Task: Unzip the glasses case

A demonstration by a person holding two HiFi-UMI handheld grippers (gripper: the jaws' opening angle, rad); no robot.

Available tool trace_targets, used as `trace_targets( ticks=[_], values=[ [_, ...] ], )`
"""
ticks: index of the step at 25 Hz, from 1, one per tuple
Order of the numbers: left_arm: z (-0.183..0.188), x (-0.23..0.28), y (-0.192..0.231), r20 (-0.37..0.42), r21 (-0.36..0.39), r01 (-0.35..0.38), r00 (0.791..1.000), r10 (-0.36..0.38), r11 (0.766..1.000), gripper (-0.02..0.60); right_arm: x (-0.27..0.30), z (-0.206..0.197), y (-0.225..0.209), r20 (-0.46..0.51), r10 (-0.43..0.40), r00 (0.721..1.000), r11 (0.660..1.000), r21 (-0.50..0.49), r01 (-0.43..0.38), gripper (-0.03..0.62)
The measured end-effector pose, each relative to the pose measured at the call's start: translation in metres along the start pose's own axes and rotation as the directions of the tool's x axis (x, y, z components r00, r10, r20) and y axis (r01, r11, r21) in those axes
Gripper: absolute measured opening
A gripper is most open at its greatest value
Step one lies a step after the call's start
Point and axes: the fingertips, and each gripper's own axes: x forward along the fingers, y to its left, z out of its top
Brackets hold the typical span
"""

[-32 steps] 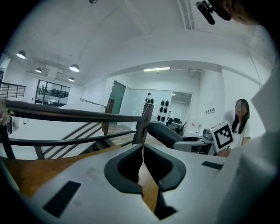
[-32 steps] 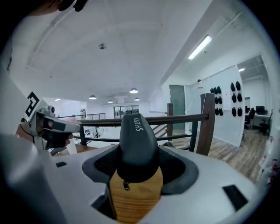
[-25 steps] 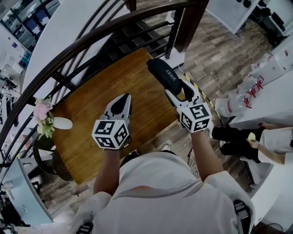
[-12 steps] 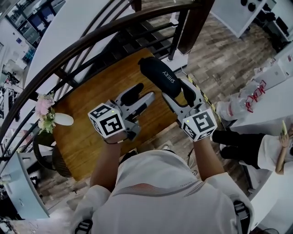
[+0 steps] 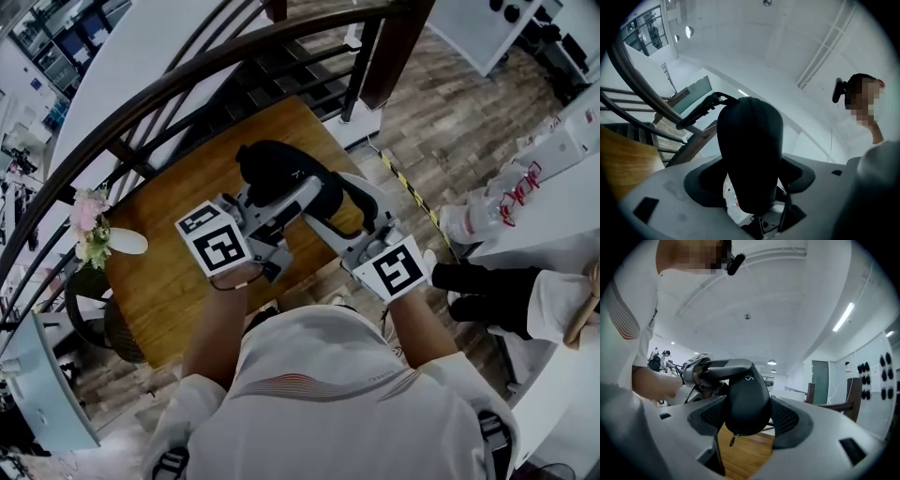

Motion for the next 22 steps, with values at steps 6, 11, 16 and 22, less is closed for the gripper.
trace_targets(
  ticks=[6, 11, 16, 22],
  values=[
    [0.001, 0.000, 0.002, -0.009, -0.013, -0.006, 1.000, 0.006, 1.000, 0.294, 0.003, -0.005, 0.012, -0.022, 0.030, 0.999, 1.000, -0.005, -0.030, 0.337],
    [-0.001, 0.003, 0.005, -0.014, -0.016, -0.020, 1.000, 0.020, 1.000, 0.279, 0.004, -0.011, 0.010, -0.038, 0.035, 0.999, 0.999, 0.003, -0.035, 0.357],
    [0.012, -0.002, 0.012, 0.023, 0.000, -0.064, 0.998, 0.063, 0.998, 0.276, -0.005, -0.021, 0.005, -0.059, 0.041, 0.997, 0.996, 0.083, -0.036, 0.362],
    [0.021, -0.005, 0.014, 0.033, 0.021, -0.074, 0.997, 0.074, 0.997, 0.276, -0.014, -0.048, 0.011, -0.142, 0.093, 0.985, 0.986, 0.154, -0.070, 0.288]
  ],
)
